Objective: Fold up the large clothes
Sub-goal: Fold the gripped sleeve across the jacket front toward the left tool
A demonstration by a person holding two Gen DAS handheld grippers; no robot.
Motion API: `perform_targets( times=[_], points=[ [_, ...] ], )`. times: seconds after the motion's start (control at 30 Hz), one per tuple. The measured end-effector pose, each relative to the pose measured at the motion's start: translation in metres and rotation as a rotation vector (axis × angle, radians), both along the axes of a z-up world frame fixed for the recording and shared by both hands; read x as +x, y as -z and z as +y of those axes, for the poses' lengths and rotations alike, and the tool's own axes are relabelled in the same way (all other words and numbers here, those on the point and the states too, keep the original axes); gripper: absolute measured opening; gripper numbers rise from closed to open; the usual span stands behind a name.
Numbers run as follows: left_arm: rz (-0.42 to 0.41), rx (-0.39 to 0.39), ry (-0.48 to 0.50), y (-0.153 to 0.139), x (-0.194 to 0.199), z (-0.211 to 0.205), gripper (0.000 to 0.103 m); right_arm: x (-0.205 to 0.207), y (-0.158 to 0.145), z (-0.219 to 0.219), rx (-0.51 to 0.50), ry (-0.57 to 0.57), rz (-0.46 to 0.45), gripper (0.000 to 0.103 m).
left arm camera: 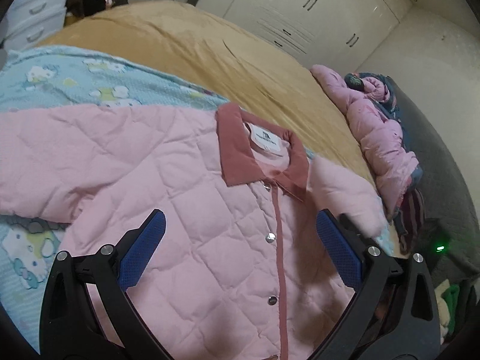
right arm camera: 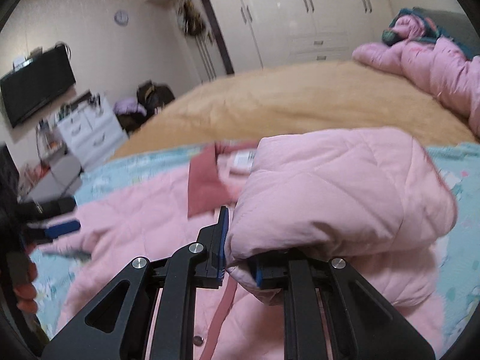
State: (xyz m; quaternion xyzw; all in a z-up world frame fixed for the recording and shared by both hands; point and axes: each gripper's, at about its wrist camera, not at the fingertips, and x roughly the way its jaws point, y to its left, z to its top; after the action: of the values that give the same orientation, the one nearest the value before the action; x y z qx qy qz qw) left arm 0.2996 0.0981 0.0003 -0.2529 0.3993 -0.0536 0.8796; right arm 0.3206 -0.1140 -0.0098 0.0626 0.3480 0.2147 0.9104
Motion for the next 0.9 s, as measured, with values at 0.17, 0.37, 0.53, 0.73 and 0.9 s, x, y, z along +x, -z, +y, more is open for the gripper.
perform_targets(
  times=[0.17,0.37,0.53,0.73,0.9],
  points=[
    [0.018,-0.006,0.044,0.021,0.011,-0.01,0.094,0.001,0.029,0.007,0.029,-0.004,0.093,0.017],
    [0.077,-0.02,0.069,0.039,0.021,-0.015,0.094,-0.009,0.043,-0.033,0.253,0.079,0.23,0.047],
    [0.06,-0.03,0.067,0.034,0.018,-0.009,0.094,-0.024,0.033,-0.092,0.474,0.35,0.209,0.062],
    [0.03,-0.089,0.08,0.029,0.016,-0.006,0.094,-0.022,0.03,-0.111,0.542,0.367,0.141,0.031],
    [0.005,-0.136,0.079,0.026,0.014,-0.001,0.094,-0.03,-0.001,-0.085,0.433,0.246,-0.007,0.025]
  ],
)
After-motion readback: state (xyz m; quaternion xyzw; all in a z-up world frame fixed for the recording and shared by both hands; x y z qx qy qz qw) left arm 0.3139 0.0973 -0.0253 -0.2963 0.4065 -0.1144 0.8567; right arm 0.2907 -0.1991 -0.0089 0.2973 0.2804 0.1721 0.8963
